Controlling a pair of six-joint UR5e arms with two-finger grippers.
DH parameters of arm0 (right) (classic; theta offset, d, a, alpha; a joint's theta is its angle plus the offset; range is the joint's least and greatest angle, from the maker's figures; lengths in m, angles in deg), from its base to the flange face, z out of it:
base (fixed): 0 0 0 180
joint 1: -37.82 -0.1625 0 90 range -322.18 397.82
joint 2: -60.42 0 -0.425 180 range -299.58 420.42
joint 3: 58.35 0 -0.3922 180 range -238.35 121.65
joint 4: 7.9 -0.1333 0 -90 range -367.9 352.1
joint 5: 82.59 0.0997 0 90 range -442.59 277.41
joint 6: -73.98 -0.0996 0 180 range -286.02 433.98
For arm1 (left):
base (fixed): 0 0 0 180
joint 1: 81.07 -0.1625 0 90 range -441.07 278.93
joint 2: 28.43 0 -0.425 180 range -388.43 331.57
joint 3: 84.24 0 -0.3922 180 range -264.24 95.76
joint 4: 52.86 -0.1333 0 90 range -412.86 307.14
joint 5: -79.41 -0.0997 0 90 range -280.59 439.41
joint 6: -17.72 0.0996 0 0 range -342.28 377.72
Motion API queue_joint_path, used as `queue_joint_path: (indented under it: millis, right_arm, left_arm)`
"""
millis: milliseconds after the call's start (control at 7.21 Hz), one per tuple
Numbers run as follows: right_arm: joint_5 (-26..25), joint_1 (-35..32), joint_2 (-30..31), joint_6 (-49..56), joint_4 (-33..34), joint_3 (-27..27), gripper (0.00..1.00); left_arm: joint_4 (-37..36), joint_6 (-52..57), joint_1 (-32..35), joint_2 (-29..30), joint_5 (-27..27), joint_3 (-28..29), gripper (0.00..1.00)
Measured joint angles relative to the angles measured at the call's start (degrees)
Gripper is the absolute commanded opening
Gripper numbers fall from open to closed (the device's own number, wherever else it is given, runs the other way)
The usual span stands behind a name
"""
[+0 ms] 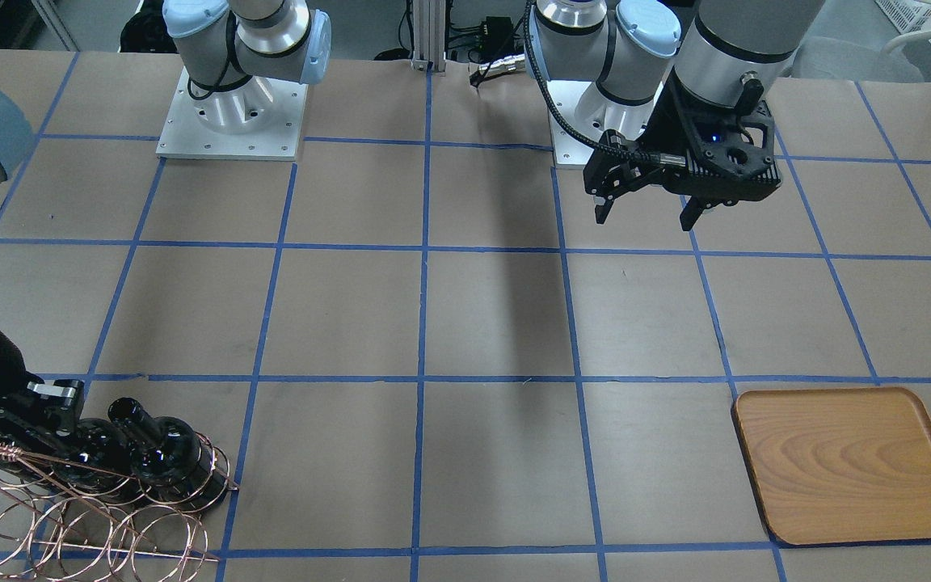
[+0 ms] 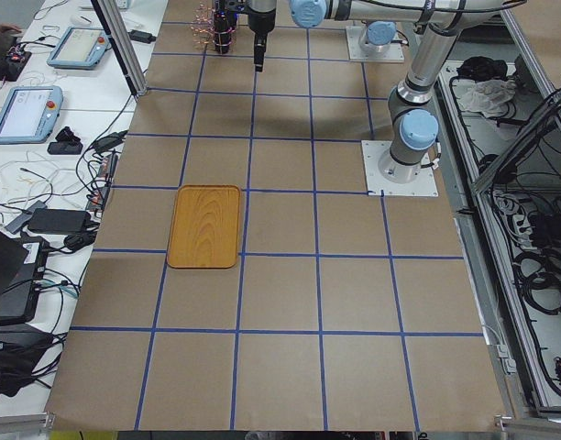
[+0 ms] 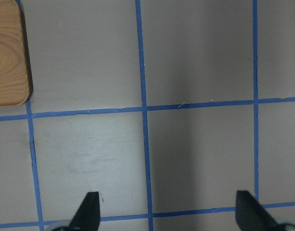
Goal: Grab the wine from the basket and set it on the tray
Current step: 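Close the right gripper on the bottle neck and lift it from the rack, then carry the bottle with the right gripper toward the table center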
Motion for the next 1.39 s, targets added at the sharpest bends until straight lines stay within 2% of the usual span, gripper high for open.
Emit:
queue_joint_path:
  millis: [555,971,1387]
  right_arm:
    - [0.2,0.0,3.1,0.0,-3.3,-0.9,0.32]
    - [-0.3,0.0,7.7,-0.1,-16.3,-8.1,0.32]
    - [-2.1,-0.4,12.1,-2.0,-25.2,-8.1,0.28]
  left_arm:
    - [0.0,0.0,0.1,0.0,0.0,-0.5,1.00]
    - [-0.1,0.1,0.1,0.0,0.0,-0.5,1.00]
    - [-0.2,0.1,0.0,0.0,0.0,-0.5,1.00]
